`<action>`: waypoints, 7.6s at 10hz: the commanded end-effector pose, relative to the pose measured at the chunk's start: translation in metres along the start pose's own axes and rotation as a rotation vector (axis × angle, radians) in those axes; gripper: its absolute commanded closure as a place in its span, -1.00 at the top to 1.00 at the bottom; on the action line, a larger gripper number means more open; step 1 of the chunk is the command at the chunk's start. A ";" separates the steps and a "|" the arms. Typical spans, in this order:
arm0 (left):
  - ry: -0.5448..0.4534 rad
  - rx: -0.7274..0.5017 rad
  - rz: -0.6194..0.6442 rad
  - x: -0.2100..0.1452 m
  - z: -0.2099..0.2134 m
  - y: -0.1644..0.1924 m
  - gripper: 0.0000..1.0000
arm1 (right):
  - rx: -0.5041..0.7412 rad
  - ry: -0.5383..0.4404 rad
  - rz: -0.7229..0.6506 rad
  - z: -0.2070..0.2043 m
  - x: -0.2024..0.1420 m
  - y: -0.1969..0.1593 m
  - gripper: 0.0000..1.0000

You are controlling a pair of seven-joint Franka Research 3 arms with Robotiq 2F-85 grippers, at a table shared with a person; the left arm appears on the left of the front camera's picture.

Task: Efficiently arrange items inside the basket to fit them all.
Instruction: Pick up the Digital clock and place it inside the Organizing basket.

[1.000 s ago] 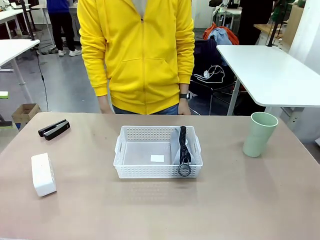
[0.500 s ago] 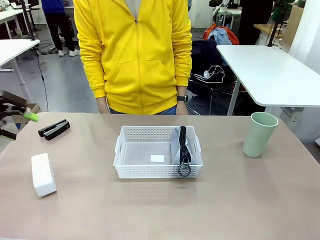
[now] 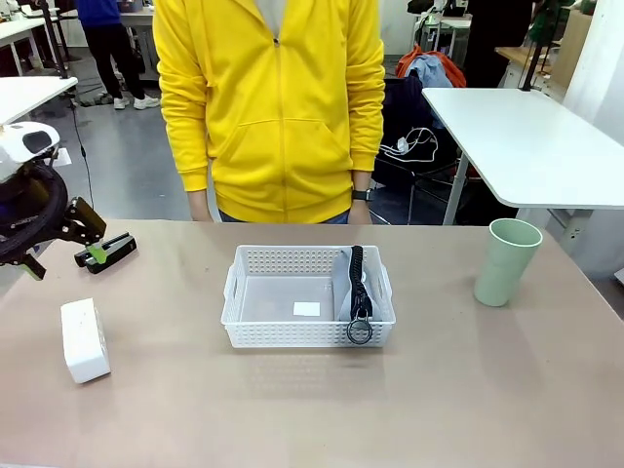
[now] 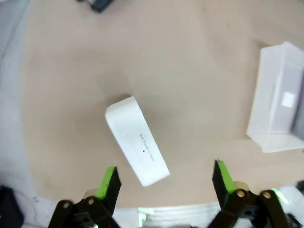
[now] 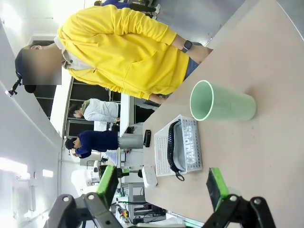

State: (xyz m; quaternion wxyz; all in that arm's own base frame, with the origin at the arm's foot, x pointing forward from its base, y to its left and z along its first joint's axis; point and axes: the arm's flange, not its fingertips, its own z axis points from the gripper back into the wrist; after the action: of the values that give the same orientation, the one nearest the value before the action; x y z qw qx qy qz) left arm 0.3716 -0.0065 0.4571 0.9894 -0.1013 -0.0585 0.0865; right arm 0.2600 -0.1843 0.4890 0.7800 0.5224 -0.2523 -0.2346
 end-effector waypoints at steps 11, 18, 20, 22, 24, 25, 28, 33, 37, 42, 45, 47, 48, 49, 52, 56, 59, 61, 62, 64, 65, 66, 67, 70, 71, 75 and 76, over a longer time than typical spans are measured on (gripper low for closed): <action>0.100 0.222 0.137 -0.047 -0.087 0.004 1.00 | 0.026 -0.012 0.025 -0.001 0.003 0.001 1.00; 0.145 0.312 0.296 -0.043 -0.089 0.007 1.00 | 0.026 -0.012 0.025 -0.001 0.003 0.001 1.00; 0.151 0.323 0.507 -0.044 -0.091 0.006 1.00 | 0.026 -0.012 0.025 -0.001 0.003 0.001 1.00; 0.045 0.268 0.599 -0.042 -0.087 0.006 1.00 | 0.026 -0.012 0.025 -0.001 0.003 0.001 1.00; 0.107 0.295 0.562 -0.009 -0.076 0.003 1.00 | 0.026 -0.012 0.025 -0.001 0.003 0.001 1.00; 0.107 0.295 0.562 -0.009 -0.076 0.003 1.00 | 0.026 -0.012 0.025 -0.001 0.003 0.001 1.00; 0.107 0.295 0.562 -0.009 -0.076 0.003 1.00 | 0.026 -0.012 0.025 -0.001 0.003 0.001 1.00; 0.164 0.139 0.289 0.004 -0.092 0.013 1.00 | 0.026 -0.012 0.025 -0.001 0.003 0.001 1.00; 0.244 0.177 0.342 0.000 -0.117 0.009 1.00 | 0.026 -0.012 0.025 -0.001 0.003 0.001 1.00; 0.441 0.211 0.410 0.008 -0.140 0.014 1.00 | 0.026 -0.012 0.025 -0.001 0.003 0.001 1.00; 0.411 0.199 0.398 0.009 -0.140 0.015 1.00 | 0.026 -0.012 0.025 -0.001 0.003 0.001 1.00; 0.392 0.214 0.388 0.010 -0.141 0.014 -0.03 | 0.026 -0.012 0.025 -0.001 0.003 0.001 1.00; 0.378 0.217 0.383 0.009 -0.141 0.014 -0.20 | 0.026 -0.012 0.025 -0.001 0.003 0.001 1.00; 0.361 0.217 0.379 0.008 -0.141 0.014 -1.00 | 0.026 -0.012 0.025 -0.001 0.003 0.001 1.00; 0.238 0.242 0.390 0.008 -0.141 0.014 -0.72 | 0.026 -0.012 0.025 -0.001 0.003 0.001 1.00; 0.233 0.260 0.400 0.009 -0.141 0.014 -1.00 | 0.026 -0.012 0.025 -0.001 0.003 0.001 1.00; 0.268 0.157 0.329 0.006 -0.099 0.007 -1.00 | 0.026 -0.012 0.025 -0.001 0.003 0.001 1.00; 0.267 0.062 0.238 0.003 -0.035 -0.005 -1.00 | 0.026 -0.012 0.025 -0.001 0.003 0.001 1.00; 0.313 0.023 0.187 0.005 -0.010 -0.008 -1.00 | 0.026 -0.012 0.025 -0.001 0.003 0.001 1.00; 0.388 -0.052 -0.017 0.005 0.037 -0.005 -1.00 | 0.026 -0.012 0.025 -0.001 0.003 0.001 1.00; 0.460 -0.099 -0.165 0.005 0.059 0.006 -1.00 | 0.026 -0.012 0.025 -0.001 0.003 0.001 1.00; 0.453 -0.166 -0.263 0.008 0.075 0.020 -1.00 | 0.026 -0.012 0.025 -0.001 0.003 0.001 1.00; 0.414 -0.226 -0.252 0.016 0.080 0.029 -1.00 | 0.026 -0.012 0.025 -0.001 0.003 0.001 1.00; 0.394 -0.152 -0.230 0.001 0.079 0.018 -0.17 | 0.026 -0.012 0.025 -0.001 0.003 0.001 1.00; 0.394 -0.152 -0.230 0.001 0.079 0.018 -0.17 | 0.026 -0.012 0.025 -0.001 0.003 0.001 1.00; 0.351 -0.143 -0.277 0.011 0.071 -0.020 0.02 | 0.026 -0.012 0.025 -0.001 0.003 0.001 1.00; 0.314 -0.187 -0.452 0.009 0.059 -0.074 0.02 | 0.026 -0.012 0.025 -0.001 0.003 0.001 1.00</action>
State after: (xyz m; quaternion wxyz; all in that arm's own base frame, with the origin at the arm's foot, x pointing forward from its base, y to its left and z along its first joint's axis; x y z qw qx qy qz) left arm 0.3748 -0.0187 0.5321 0.9738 -0.1806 0.0950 -0.1003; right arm 0.2604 -0.1845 0.4894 0.7776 0.5242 -0.2550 -0.2358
